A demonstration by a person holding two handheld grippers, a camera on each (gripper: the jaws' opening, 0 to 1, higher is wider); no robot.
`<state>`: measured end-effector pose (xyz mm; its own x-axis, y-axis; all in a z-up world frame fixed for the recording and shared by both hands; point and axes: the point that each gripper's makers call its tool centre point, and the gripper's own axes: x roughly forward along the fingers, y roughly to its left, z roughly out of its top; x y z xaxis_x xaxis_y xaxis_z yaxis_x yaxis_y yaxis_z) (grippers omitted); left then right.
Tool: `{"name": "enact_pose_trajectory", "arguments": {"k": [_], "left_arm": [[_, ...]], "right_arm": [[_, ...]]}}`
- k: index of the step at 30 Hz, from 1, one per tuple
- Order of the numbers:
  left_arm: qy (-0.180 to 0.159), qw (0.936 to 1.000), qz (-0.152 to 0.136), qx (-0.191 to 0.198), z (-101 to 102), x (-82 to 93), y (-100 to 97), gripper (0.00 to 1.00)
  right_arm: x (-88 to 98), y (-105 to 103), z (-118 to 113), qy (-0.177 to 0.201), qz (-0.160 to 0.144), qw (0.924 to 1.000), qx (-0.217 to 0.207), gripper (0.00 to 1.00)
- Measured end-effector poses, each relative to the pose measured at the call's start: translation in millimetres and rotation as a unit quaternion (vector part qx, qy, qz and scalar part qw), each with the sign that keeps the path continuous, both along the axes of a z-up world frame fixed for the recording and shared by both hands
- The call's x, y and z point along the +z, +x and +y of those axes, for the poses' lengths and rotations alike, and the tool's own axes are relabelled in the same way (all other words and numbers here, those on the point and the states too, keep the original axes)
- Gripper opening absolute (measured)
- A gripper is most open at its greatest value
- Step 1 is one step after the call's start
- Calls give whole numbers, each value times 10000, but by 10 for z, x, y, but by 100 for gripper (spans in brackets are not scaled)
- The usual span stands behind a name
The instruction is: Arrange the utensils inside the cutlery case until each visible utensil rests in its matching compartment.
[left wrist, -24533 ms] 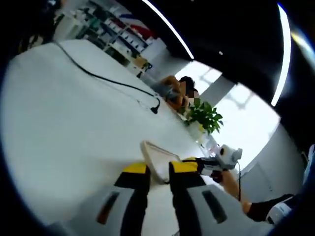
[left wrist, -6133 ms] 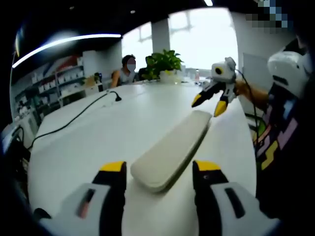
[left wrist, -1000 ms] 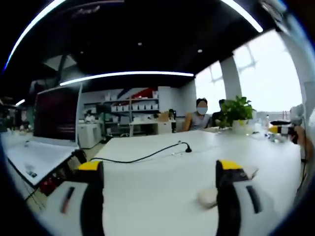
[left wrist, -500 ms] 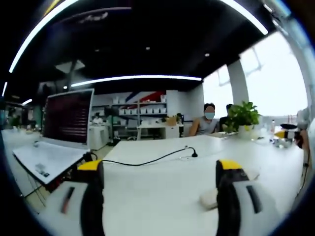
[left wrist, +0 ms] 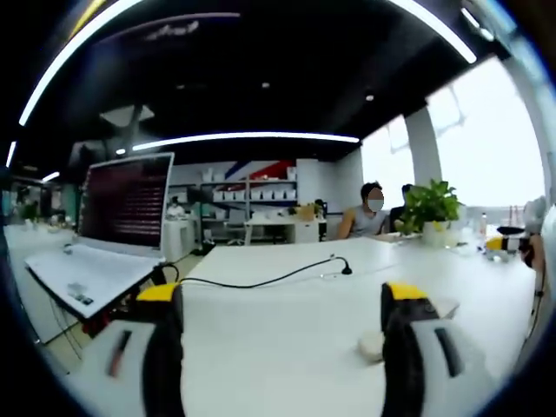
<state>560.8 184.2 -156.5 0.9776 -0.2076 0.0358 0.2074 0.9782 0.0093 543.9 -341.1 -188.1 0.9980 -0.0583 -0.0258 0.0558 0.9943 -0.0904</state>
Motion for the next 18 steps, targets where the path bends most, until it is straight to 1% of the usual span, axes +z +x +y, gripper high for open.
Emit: {"name": "enact_pose_trajectory", "arguments": {"k": [5, 9, 15, 17, 18], "left_arm": [[136, 9999, 52, -16, -33, -59, 0, 100], [80, 9999, 51, -66, -44, -77, 2, 100], [120, 9999, 21, -117, -47, -86, -14, 100], [86, 9999, 18, -130, -40, -85, -18, 100], [61, 9999, 12, -132, -37, -81, -21, 100]], "right_arm": [[-41, 19, 26, 36, 102, 9999, 72, 99], [-65, 29, 5, 1, 152, 9999, 18, 99], [-104, 58, 45, 108, 267, 9996, 33, 99], [-58, 54, 92, 65, 214, 9997, 91, 99], [-20, 42, 107, 42, 136, 9998, 104, 99]]}}
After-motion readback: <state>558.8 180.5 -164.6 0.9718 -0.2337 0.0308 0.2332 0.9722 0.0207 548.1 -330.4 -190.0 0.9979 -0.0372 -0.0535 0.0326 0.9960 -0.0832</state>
